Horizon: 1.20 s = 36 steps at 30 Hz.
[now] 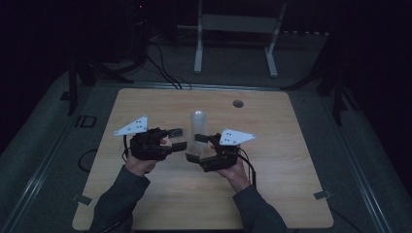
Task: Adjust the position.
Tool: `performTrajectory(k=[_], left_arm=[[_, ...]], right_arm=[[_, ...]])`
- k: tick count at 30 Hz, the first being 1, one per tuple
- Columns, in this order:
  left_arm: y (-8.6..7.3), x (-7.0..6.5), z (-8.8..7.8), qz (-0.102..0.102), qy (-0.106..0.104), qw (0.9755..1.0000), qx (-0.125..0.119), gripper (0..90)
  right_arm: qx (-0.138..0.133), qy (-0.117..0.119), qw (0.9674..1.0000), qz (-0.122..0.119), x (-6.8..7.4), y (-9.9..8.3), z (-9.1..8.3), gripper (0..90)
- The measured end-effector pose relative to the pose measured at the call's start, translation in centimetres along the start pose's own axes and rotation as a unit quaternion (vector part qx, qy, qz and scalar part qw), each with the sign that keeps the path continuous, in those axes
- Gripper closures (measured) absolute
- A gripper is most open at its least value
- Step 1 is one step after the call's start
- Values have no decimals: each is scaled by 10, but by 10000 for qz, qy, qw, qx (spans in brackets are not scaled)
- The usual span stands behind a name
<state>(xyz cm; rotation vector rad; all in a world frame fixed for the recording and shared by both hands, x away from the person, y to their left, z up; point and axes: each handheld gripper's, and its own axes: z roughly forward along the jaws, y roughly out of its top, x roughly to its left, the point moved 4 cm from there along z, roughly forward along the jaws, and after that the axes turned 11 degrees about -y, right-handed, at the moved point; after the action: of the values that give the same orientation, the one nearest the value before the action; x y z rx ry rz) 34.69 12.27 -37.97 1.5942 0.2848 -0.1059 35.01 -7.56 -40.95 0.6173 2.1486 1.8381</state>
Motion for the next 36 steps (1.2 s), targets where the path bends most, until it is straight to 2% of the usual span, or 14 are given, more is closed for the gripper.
performTrajectory(k=[14,22,32,36], left_arm=[[0,1,-1,-111,-128,9995,-284,412],[0,0,1,-118,-221,9992,-321,412],[0,0,0,-137,-260,9990,-342,407],[1,1,1,-125,-208,9992,-311,355]], right_arm=[[-154,116,9996,191,2,-2,5,191],[-87,130,9998,123,4,-2,8,194],[-24,118,9999,-85,6,-1,8,270],[-4,115,9999,-111,6,0,7,284]])
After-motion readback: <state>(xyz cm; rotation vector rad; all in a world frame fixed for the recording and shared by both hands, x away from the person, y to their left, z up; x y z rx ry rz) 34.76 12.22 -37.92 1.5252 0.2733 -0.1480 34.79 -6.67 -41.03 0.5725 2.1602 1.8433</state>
